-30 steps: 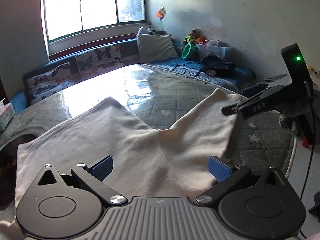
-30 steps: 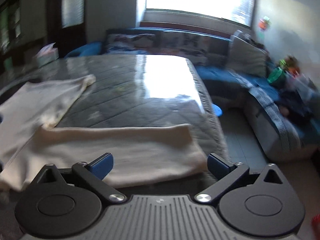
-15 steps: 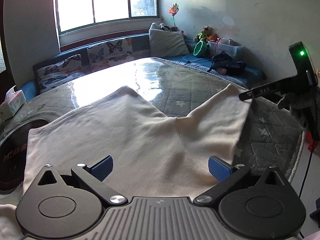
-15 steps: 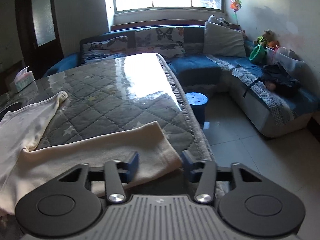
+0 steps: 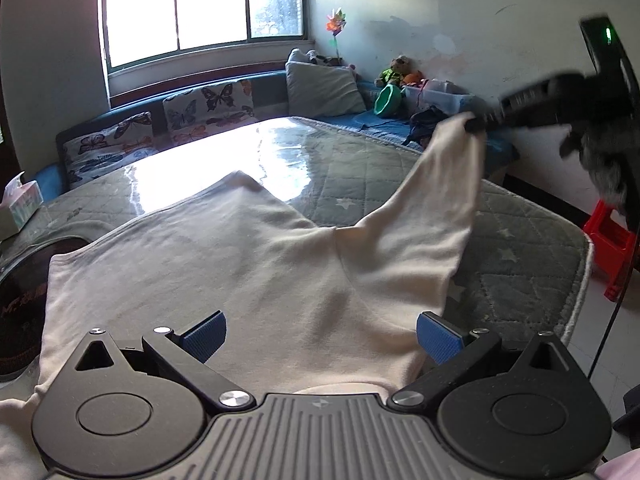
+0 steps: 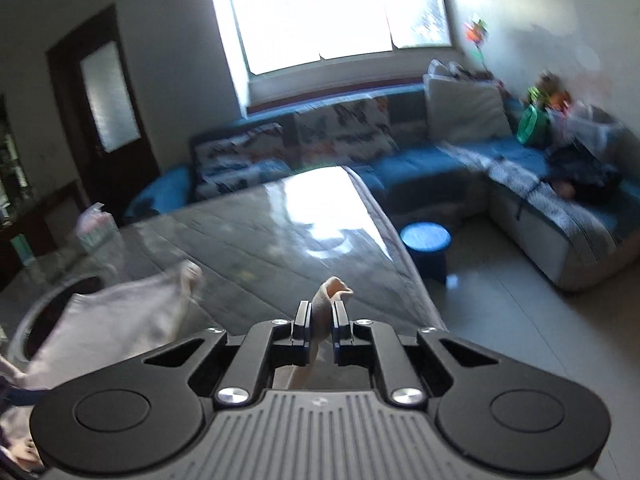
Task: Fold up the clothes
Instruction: 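Grasp the sleeve cuff with the right gripper and lift it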
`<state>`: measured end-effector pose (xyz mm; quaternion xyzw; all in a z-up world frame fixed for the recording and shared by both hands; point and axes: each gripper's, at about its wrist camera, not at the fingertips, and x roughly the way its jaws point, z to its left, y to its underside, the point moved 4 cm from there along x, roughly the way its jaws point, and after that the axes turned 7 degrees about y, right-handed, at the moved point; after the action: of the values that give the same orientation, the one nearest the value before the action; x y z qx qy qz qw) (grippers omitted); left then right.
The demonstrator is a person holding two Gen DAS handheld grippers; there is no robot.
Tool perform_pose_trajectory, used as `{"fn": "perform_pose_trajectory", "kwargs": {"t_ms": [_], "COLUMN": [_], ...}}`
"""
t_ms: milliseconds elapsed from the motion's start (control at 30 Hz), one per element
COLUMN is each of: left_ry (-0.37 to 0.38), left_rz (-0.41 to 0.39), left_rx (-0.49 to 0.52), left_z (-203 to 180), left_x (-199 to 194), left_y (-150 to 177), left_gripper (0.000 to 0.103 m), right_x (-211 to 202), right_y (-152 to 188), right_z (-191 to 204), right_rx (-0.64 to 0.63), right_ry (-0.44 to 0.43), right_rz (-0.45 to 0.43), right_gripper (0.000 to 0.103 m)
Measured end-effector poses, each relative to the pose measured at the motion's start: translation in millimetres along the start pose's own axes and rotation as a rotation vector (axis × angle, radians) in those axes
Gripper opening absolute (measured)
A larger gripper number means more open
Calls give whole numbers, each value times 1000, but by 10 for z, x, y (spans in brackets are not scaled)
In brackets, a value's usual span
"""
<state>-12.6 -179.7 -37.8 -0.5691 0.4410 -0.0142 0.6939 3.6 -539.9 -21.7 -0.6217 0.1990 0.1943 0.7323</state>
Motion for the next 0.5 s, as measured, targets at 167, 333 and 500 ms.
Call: {"fn": "perform_pose_trajectory", "kwargs": {"t_ms": [167,333,500], "left_ry": [28,19,-5], "left_rz": [-31,-65,-89], "left_rx": [-2,-39,-98], "left_z": [-6,123,347], "left_x": [-101,-256,-426], "left_y": [26,74,190], "left_gripper": [103,103,103], "right_x": [-263,-451,-577], "right_y": [-248,-446,-513], "right_z": [366,813,1329], "right_rx": [-50,-119,-205], "right_ry": [-78,-149,-224], "right_rz": [-57,-89,-94], "right_gripper": [9,9,9]}}
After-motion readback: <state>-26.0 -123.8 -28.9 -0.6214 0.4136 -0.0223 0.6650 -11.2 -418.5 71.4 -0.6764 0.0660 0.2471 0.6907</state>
